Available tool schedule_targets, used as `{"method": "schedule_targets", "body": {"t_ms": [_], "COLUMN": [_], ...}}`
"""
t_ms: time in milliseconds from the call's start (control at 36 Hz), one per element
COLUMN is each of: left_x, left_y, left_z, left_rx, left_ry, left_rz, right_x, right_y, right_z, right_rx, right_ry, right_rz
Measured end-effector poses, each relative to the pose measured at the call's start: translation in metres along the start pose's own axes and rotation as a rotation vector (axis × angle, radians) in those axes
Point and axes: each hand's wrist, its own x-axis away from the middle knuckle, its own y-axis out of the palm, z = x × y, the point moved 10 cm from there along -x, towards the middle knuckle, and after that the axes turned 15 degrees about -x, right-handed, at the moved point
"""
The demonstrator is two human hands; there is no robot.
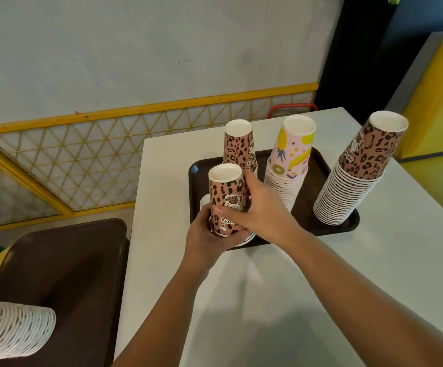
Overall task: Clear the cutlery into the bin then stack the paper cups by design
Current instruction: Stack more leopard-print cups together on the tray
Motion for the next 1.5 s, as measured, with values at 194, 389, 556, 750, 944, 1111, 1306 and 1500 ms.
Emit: {"method": "schedule_targets", "body": {"t_ms": [194, 389, 556, 750, 944, 1111, 1306, 1500], "left_x": [0.002, 0.004, 0.004, 0.003, 0.003, 0.002, -0.006, -0.031], "left_y": [0.007, 0.008, 0.004, -0.004, -0.008, -0.013, -0.033, -0.044], "left_z": [0.007, -0.003, -0.013, -0.011, -0.004, 0.002, 0.037, 0.112], "left_rx": [-0.037, -0.047, -0.056, -0.037, -0.042, -0.06, 0.015, -0.125], "left_ry": [0.056, 0.02, -0.025, -0.012, 0.001, 0.009, 0.115, 0.337], "left_rz": [-0.074, -0.083, -0.064, -0.048, -0.033, -0.016, 0.099, 0.177], "right_x": [-0.001, -0.009, -0.027, -0.059, -0.089, -0.066, -0.019, -0.034], "right_y": [-0.01, -0.025, -0.054, -0.081, -0.061, -0.05, -0.032, -0.027], "right_z": [-0.005, -0.024, -0.069, -0.107, -0.052, -0.036, -0.05, -0.057], "right_rx": [-0.006, -0.041, -0.098, -0.086, 0.078, 0.142, -0.026, -0.014], "right_ry": [-0.008, -0.056, -0.201, -0.363, -0.151, -0.03, -0.2, -0.161], "right_rz": [0.017, 0.081, 0.268, 0.449, 0.328, 0.299, 0.197, 0.072]}}
